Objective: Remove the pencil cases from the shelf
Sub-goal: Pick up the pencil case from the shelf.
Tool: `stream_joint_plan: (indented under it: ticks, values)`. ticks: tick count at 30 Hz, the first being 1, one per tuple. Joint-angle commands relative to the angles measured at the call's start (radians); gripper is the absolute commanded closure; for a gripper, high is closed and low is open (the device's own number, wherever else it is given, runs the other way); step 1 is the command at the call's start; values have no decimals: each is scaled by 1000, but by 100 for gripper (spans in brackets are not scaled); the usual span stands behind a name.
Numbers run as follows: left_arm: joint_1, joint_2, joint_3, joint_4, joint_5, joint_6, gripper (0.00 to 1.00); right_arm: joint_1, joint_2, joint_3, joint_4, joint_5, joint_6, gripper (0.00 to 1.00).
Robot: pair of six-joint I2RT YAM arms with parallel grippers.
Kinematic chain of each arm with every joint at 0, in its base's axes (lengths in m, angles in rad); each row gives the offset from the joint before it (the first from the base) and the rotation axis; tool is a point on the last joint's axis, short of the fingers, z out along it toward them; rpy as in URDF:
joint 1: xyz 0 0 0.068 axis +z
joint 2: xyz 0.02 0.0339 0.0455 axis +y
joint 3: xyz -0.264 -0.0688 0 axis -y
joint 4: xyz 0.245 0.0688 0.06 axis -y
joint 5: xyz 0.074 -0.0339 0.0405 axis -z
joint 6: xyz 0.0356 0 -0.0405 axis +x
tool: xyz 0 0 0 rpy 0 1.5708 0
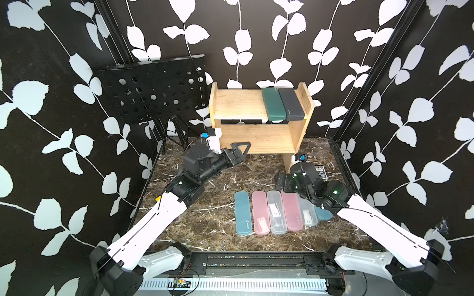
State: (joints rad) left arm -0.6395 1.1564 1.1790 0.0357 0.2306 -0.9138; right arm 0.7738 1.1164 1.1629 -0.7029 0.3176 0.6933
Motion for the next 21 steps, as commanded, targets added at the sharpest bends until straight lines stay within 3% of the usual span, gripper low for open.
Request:
stream_joint_plan:
  ticks: [1, 10, 21]
  values:
    - [-25, 67, 74, 85, 4, -60, 1, -40, -19, -19, -52, -8, -38, 0]
    - [-55, 295, 306, 139, -19, -141, 1, -200, -115, -89, -97, -72, -53, 0]
    - [-55, 477, 532, 91, -71, -205, 1, -287, -145, -146, -92, -160, -78, 0]
